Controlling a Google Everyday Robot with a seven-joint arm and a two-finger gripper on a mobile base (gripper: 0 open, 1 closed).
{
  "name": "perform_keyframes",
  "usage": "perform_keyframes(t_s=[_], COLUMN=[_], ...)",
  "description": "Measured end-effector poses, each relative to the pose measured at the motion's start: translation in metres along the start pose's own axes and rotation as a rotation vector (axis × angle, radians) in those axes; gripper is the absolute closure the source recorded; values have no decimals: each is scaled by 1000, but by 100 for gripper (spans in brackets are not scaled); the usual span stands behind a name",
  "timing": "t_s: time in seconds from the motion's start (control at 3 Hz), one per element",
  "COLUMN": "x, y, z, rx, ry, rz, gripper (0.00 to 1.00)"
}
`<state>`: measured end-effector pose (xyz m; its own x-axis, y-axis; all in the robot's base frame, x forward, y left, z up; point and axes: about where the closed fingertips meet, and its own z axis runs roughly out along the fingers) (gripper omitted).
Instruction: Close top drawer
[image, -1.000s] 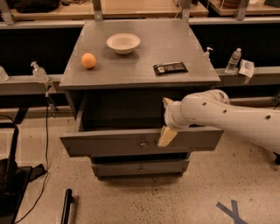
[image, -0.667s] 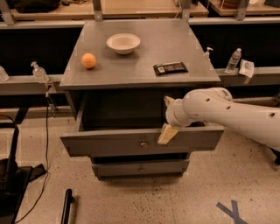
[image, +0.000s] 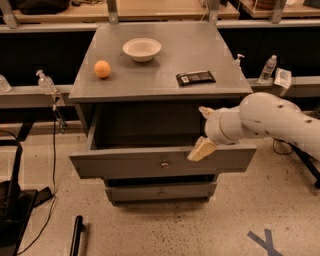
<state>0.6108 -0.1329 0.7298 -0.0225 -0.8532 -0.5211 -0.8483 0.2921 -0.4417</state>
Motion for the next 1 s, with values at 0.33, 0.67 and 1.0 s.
perform_keyframes(t_s=[0.33, 0.67, 1.0], x=[-6, -6, -3], y=[21, 48, 72], z=[-52, -68, -74], rx=[-37, -101, -142], ry=[-99, -138, -219], rz=[34, 41, 66], gripper=[44, 67, 90])
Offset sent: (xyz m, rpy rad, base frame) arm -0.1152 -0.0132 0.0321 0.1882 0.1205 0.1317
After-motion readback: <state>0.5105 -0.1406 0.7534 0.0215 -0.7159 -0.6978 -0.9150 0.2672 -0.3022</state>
